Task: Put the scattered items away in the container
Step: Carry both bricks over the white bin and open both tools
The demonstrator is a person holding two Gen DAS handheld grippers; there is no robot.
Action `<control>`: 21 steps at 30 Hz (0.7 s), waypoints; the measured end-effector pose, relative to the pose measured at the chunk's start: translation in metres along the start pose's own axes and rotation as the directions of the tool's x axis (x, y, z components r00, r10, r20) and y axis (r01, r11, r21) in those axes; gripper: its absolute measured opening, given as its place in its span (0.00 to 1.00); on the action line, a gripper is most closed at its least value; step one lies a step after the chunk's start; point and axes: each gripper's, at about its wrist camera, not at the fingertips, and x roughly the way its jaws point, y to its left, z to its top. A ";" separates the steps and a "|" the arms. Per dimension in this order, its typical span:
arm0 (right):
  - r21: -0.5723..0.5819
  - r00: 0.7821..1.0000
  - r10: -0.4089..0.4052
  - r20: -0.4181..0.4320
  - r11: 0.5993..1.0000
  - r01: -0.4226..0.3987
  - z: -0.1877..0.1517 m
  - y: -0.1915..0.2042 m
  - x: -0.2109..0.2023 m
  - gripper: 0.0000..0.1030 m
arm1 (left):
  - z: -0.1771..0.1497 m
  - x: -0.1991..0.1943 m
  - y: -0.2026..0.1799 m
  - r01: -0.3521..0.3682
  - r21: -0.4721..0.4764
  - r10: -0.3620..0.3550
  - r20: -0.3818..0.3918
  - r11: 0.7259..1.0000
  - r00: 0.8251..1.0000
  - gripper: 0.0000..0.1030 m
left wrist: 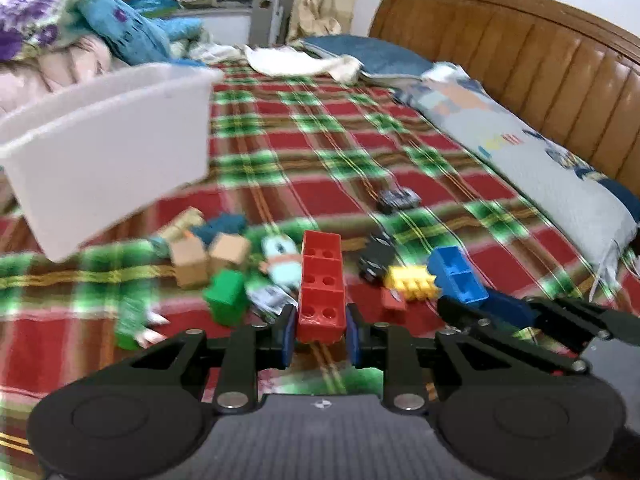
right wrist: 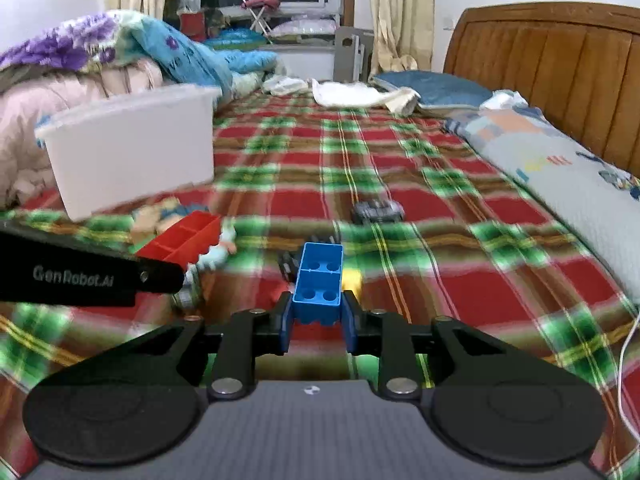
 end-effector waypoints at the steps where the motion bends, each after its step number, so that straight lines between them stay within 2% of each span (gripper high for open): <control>1: -0.004 1.000 0.006 0.009 1.000 -0.006 0.006 0.003 -0.001 0.27 | 0.005 -0.002 0.003 -0.019 0.002 0.019 0.008 1.000 1.000 0.28; 8: -0.007 0.995 0.084 0.057 0.996 -0.084 0.057 0.029 0.009 0.27 | 0.039 -0.017 0.039 -0.162 0.022 0.159 0.104 0.987 0.982 0.28; 13: -0.018 0.983 0.153 0.106 0.988 -0.151 0.099 0.061 0.021 0.27 | 0.073 -0.027 0.072 -0.246 0.012 0.241 0.172 0.969 0.955 0.28; 17: -0.042 0.968 0.214 0.134 0.977 -0.210 0.136 0.091 0.041 0.27 | 0.100 -0.029 0.104 -0.297 -0.024 0.295 0.201 0.955 0.934 0.28; 21: -0.072 0.954 0.259 0.149 0.965 -0.251 0.165 0.119 0.059 0.27 | 0.121 -0.020 0.133 -0.309 -0.067 0.316 0.194 0.949 0.929 0.28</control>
